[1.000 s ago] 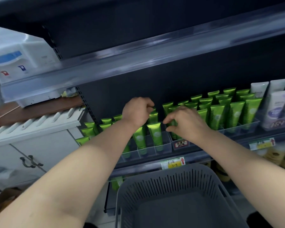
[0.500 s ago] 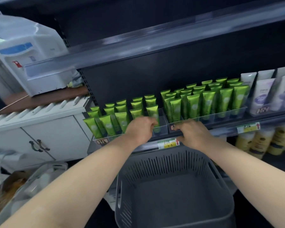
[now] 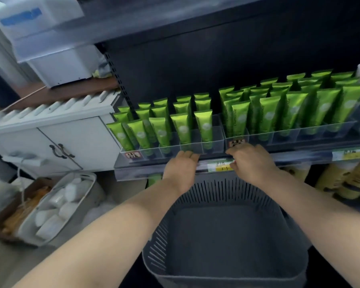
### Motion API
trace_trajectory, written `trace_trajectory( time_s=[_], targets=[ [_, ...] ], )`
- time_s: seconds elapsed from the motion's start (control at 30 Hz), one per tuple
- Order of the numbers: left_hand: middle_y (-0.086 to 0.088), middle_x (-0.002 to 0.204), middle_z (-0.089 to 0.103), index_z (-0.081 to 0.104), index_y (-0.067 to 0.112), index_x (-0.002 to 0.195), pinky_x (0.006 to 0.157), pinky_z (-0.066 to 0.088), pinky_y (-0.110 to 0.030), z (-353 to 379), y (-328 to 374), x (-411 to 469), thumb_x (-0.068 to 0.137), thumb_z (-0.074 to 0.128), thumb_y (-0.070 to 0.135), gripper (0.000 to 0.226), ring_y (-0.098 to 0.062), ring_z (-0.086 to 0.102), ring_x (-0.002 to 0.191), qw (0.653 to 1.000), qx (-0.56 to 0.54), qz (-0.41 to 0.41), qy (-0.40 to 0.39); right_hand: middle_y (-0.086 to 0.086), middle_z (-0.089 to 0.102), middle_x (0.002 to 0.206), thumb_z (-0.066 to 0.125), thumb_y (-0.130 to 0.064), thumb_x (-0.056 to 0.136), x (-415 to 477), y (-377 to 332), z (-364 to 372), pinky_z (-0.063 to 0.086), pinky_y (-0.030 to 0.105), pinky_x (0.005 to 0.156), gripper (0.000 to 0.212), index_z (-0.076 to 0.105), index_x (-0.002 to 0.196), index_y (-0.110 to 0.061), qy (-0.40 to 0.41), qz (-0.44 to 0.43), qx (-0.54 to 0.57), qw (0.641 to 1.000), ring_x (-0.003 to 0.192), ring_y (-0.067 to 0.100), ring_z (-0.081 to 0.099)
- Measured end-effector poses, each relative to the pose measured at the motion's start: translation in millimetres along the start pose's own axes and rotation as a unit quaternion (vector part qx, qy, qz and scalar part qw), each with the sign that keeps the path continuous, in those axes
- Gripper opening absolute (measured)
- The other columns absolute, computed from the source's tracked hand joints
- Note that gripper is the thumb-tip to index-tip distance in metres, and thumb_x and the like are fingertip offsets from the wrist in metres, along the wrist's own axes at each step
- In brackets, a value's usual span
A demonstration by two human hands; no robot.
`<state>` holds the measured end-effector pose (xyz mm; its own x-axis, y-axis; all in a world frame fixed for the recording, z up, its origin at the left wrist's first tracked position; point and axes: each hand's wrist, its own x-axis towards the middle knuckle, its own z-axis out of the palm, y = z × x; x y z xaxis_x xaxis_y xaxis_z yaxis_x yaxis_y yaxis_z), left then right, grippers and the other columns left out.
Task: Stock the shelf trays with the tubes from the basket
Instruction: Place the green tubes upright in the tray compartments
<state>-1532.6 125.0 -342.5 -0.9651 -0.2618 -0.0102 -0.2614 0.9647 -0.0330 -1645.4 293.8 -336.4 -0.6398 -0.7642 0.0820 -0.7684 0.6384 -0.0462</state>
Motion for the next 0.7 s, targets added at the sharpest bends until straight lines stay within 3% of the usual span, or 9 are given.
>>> trace_trajectory(
  time_s=[0.13, 0.3, 0.43, 0.53, 0.7],
  targets=[
    [-0.004, 0.129, 0.056, 0.046, 0.014, 0.138, 0.085, 0.05, -0.038, 11, 4, 1, 0.08, 0.055, -0.003, 0.061, -0.027, 0.05, 0.114, 0.998, 0.034, -0.014, 0.053, -0.003, 0.063, 0.11, 0.058, -0.015, 0.086, 11, 16, 15, 0.039, 0.032, 0.074, 0.031, 0.06, 0.116, -0.023, 0.014, -0.044, -0.021, 0.999, 0.1, 0.018, 0.058],
    [-0.003, 0.093, 0.073, 0.072, 0.012, 0.103, 0.052, 0.054, -0.031, 14, 7, 10, 0.057, 0.073, -0.004, 0.048, -0.027, 0.064, 0.078, 0.993, 0.028, -0.029, 0.11, -0.001, 0.064, 0.102, 0.058, -0.011, 0.085, 18, 25, 17, 0.031, 0.031, 0.067, 0.026, 0.063, 0.108, -0.022, 0.012, -0.089, -0.026, 0.996, 0.091, 0.019, 0.058],
    [0.0, 0.094, 0.074, 0.074, 0.013, 0.102, 0.05, 0.054, -0.028, 12, 13, 7, 0.054, 0.076, -0.002, 0.051, -0.024, 0.067, 0.078, 0.991, 0.042, -0.034, 0.123, 0.0, 0.063, 0.099, 0.061, -0.011, 0.083, 17, 27, 14, 0.03, 0.031, 0.065, 0.018, 0.062, 0.098, -0.02, 0.002, -0.102, -0.025, 0.994, 0.089, 0.021, 0.058],
    [0.0, 0.106, 0.072, 0.07, 0.014, 0.113, 0.056, 0.055, -0.029, 12, 15, 2, 0.057, 0.074, -0.001, 0.058, -0.024, 0.068, 0.088, 0.992, 0.05, -0.047, 0.107, 0.0, 0.062, 0.098, 0.06, -0.012, 0.083, 17, 28, 11, 0.03, 0.03, 0.065, 0.017, 0.061, 0.098, -0.02, -0.003, -0.118, -0.023, 0.993, 0.088, 0.02, 0.058],
    [0.002, 0.147, 0.043, 0.035, 0.018, 0.146, 0.097, 0.045, -0.032, 7, 22, -3, 0.083, 0.051, 0.0, 0.067, -0.021, 0.043, 0.13, 0.996, 0.048, -0.066, 0.047, 0.0, 0.06, 0.106, 0.059, -0.012, 0.082, 5, 34, 14, 0.032, 0.03, 0.067, 0.025, 0.055, 0.106, -0.018, -0.006, -0.127, -0.013, 0.992, 0.095, 0.02, 0.056]
  ],
)
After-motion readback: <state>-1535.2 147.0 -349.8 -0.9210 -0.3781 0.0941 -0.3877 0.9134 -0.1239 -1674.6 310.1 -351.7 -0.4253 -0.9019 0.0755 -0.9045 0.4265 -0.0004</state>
